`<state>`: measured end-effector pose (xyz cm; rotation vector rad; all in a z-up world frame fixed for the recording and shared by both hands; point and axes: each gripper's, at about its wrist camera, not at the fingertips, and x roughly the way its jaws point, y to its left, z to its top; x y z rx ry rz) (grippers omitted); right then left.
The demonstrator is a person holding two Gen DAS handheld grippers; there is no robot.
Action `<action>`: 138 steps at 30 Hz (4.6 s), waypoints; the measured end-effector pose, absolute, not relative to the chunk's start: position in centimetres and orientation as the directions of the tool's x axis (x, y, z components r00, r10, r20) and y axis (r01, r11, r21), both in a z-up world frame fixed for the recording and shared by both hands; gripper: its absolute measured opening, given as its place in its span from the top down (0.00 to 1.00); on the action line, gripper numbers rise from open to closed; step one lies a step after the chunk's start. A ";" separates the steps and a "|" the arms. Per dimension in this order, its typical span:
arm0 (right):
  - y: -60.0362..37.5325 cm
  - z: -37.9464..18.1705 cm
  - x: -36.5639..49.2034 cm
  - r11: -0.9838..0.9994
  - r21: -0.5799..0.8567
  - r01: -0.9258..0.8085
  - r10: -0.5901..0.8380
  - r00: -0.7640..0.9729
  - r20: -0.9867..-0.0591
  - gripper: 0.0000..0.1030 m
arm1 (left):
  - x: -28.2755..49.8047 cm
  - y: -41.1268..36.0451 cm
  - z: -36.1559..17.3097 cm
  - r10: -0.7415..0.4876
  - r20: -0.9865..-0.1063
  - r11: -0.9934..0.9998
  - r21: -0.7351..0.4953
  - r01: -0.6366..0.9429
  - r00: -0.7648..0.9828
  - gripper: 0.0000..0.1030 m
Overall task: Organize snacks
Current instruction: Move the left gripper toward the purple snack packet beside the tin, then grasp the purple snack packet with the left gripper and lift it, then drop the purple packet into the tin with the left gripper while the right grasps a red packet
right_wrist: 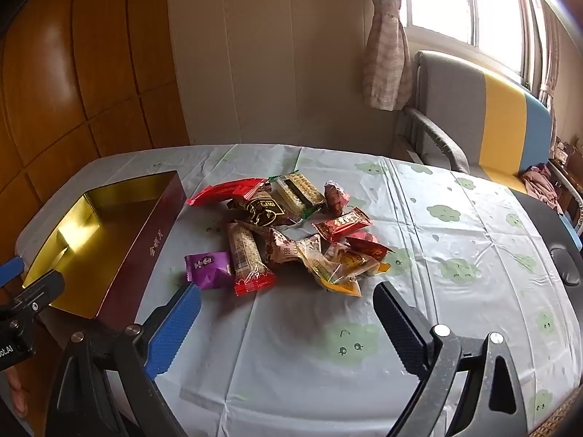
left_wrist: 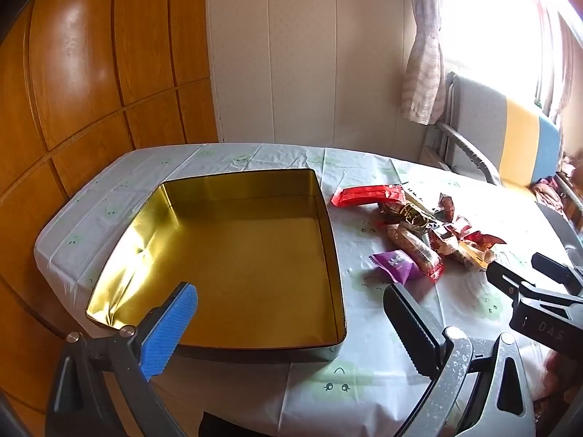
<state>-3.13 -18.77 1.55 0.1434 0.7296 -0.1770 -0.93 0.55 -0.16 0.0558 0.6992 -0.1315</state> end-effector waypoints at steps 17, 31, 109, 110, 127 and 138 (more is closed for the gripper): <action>-20.6 2.8 -3.5 0.973 0.059 0.225 -0.132 0.744 -0.655 0.06 | -1.2 -0.8 0.2 -0.116 -0.637 0.978 0.061 0.200 0.762 0.01; -22.1 3.7 -2.4 0.979 0.067 0.192 -0.101 0.747 -0.657 0.06 | -1.2 -1.9 0.3 -0.137 -0.643 0.965 0.086 0.249 0.753 0.01; -36.5 -3.4 5.3 0.797 0.476 0.372 0.223 0.552 -0.803 0.29 | 1.3 -3.4 -1.9 -0.468 -0.740 0.834 -0.191 0.517 0.482 0.63; -36.4 -3.7 6.2 0.805 0.462 0.373 0.226 0.527 -0.819 0.28 | 1.5 -2.9 -1.6 -0.470 -0.732 0.839 -0.194 0.509 0.494 0.63; -34.3 -7.6 7.9 0.875 0.384 0.295 0.267 0.368 -0.891 0.55 | 8.9 6.0 -1.3 -0.352 -0.761 0.935 -0.267 0.232 0.545 0.63; -34.3 -7.6 7.6 0.880 0.387 0.274 0.264 0.396 -0.879 0.55 | 18.3 4.1 -3.2 -0.262 -0.813 0.965 -0.226 0.133 0.520 0.63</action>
